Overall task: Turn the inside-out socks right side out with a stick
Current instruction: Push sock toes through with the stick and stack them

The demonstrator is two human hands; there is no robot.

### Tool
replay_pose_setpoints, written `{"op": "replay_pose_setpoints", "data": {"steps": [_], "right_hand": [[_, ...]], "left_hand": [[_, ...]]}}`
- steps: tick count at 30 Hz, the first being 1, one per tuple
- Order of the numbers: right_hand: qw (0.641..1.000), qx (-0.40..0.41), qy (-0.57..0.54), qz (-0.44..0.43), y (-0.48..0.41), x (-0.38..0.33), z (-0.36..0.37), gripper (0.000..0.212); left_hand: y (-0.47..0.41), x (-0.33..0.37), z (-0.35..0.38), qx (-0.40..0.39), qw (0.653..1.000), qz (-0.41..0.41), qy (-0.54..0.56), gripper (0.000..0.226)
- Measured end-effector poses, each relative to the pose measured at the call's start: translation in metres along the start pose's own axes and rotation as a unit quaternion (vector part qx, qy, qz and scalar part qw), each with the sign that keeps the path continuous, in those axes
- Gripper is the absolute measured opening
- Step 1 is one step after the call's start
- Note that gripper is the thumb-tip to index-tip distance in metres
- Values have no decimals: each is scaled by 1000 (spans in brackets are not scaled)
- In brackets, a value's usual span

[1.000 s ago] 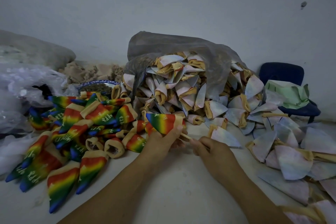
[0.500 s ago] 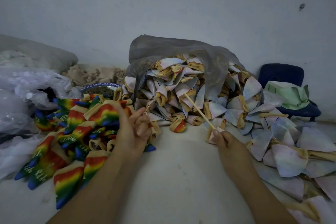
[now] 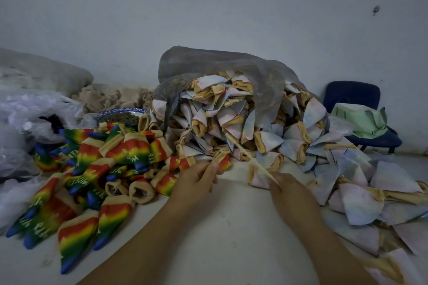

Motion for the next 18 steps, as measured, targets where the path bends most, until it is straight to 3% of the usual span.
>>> {"op": "replay_pose_setpoints", "data": {"steps": [6, 9, 11, 14, 18], "right_hand": [[994, -79, 35, -68, 7, -21, 14, 46], [992, -55, 69, -93, 6, -28, 12, 22], [997, -30, -17, -75, 6, -27, 7, 31], [976, 25, -200, -80, 7, -30, -7, 26], [971, 34, -165, -172, 15, -48, -11, 12]], "left_hand": [[4, 0, 20, -95, 993, 19, -73, 26], [7, 0, 25, -128, 988, 14, -88, 23], [8, 1, 22, -107, 992, -6, -70, 23], [10, 9, 18, -48, 996, -51, 62, 35], [10, 6, 19, -16, 955, -133, 266, 41]]}}
Point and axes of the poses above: each hand's wrist, its own y-axis away from the middle knuckle, its own z-axis out of the palm, x = y × z, the point moved 6 cm from there along -y, towards the middle knuckle, and after that the axes turned 14 degrees about y, right-handed, at the moved point
